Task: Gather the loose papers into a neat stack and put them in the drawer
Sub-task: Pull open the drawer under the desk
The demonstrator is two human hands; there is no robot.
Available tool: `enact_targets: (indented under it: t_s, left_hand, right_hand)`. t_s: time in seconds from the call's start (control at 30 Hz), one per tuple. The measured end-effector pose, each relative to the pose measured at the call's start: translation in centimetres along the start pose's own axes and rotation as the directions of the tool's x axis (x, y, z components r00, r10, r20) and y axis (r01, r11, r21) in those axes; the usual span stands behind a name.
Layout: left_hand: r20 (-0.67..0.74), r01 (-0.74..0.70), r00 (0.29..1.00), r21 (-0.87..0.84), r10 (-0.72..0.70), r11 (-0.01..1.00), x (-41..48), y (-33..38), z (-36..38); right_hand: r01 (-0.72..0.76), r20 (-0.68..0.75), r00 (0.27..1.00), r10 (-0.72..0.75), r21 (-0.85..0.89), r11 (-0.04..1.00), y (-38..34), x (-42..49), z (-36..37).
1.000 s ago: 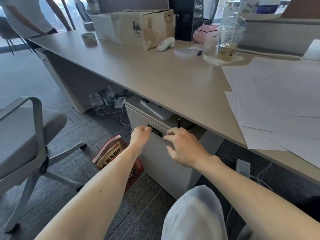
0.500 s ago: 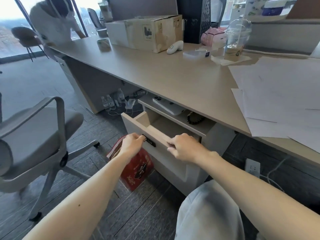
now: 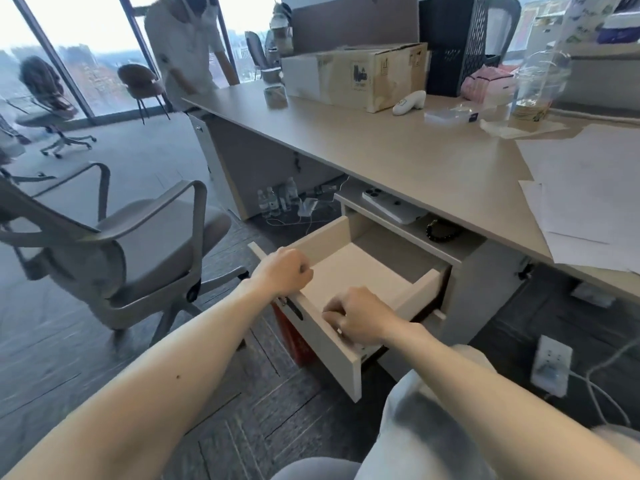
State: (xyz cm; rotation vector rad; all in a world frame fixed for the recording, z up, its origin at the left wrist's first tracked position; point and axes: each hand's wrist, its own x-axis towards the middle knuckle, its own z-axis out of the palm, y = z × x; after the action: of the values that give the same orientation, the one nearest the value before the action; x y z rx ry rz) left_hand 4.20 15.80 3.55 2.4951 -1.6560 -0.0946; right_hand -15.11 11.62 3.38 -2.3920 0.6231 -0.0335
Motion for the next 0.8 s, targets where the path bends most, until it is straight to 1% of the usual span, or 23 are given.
enact_targets:
  t_s: [0.13,0.2,0.3,0.47,0.53,0.6,0.7,0.8]
  left_hand:
    - [0.013,0.055,0.998,0.108,-0.057,0.993,-2.4,-1.7,-0.6]
    - [0.041,0.081,0.995,0.143,-0.088,0.986,-3.5,-2.8,-0.8]
    - [0.085,0.125,0.986,0.176,-0.141,0.976,-4.5,-3.9,-1.1]
    - [0.128,0.138,0.980,0.106,-0.152,0.985,-4.9,-3.1,-2.2]
    - [0.128,0.121,0.983,0.075,-0.130,0.990,-4.6,-2.4,-2.7]
    - [0.107,0.086,0.990,0.080,-0.094,0.993,-4.1,-1.2,-3.2]
    - [0.020,0.006,1.000,0.051,-0.007,0.999,-2.4,2.0,-4.4]
    - [-0.090,-0.092,0.992,-0.039,0.088,0.995,0.0,6.4,-5.8]
  right_hand:
    - [-0.017,0.075,0.997,0.001,0.209,0.978,-2.2,0.0,2.4]
    - [-0.015,0.111,0.994,-0.016,0.273,0.962,-3.4,-0.2,3.5]
    - [-0.006,0.157,0.987,-0.042,0.294,0.956,-4.5,-0.4,4.8]
    - [0.001,0.155,0.987,-0.049,0.296,0.955,-4.5,-0.2,4.7]
    - [0.019,0.093,0.995,-0.045,0.266,0.964,-4.3,-0.3,3.7]
    - [0.035,0.012,0.999,-0.039,0.225,0.974,-4.0,-0.5,2.1]
    - [0.036,-0.120,0.993,-0.018,0.148,0.988,-2.9,-1.5,-1.9]
    - [0.043,-0.311,0.950,-0.029,0.036,0.998,-1.1,-3.6,-6.7]
